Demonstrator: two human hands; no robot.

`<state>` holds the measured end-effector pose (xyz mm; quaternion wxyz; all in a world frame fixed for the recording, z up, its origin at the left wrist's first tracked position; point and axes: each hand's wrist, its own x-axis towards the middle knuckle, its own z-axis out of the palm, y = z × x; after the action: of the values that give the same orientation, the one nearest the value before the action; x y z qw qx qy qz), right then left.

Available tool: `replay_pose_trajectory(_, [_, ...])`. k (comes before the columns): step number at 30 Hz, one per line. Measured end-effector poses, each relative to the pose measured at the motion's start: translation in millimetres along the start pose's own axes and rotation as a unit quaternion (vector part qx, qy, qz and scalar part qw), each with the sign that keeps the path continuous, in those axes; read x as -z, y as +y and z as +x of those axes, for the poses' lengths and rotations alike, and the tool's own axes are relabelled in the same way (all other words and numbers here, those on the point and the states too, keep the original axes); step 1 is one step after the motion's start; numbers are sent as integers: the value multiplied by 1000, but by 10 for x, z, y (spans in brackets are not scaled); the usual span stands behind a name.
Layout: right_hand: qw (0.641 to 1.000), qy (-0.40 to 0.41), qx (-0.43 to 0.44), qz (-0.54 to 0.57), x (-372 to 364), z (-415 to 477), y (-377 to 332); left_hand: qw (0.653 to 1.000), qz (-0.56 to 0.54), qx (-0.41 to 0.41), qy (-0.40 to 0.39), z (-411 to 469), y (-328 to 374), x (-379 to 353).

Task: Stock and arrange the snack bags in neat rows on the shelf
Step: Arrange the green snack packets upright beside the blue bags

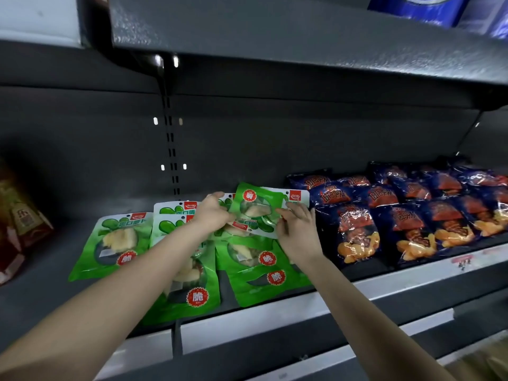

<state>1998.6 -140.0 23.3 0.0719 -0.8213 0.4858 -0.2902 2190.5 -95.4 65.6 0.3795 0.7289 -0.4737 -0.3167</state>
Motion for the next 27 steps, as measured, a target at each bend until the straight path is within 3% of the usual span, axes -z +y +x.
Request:
replay_pose_trajectory(4, [998,-58,11,-4,-3,-18,29,999,15,-20,-47,-53,83,-40])
replay_pose_trajectory(7, [998,-53,24,-25,-16,-16,-22,997,-18,-49,-50,-63,72,5])
replay_pose_trajectory(13, [996,-10,68,54,-16,116,-318,990,-89,-95,57,-160,-91,227])
replay_pose_trajectory(16, [984,79,136,80,5,179,-584,979,-31,-136,150,-198,-111,452])
replay_pose_trajectory(18, [976,104,165,93,59,251,-810,974,-16,-162,157,-232,-134,651])
replay_pose_trajectory(20, [976,64,196,70,71,357,-1049,977,-35,-172,125,-311,-148,844])
replay_pose_trajectory(22, [974,-61,217,34,67,436,-1300,977,-53,-177,109,-416,-178,1006])
replay_pose_trajectory(25, [930,-295,184,124,34,447,-1624,978,4,-160,133,-574,-333,1187])
replay_pose_trajectory(27, [905,-338,172,196,-76,423,-1747,981,4,-130,145,-686,-491,1293])
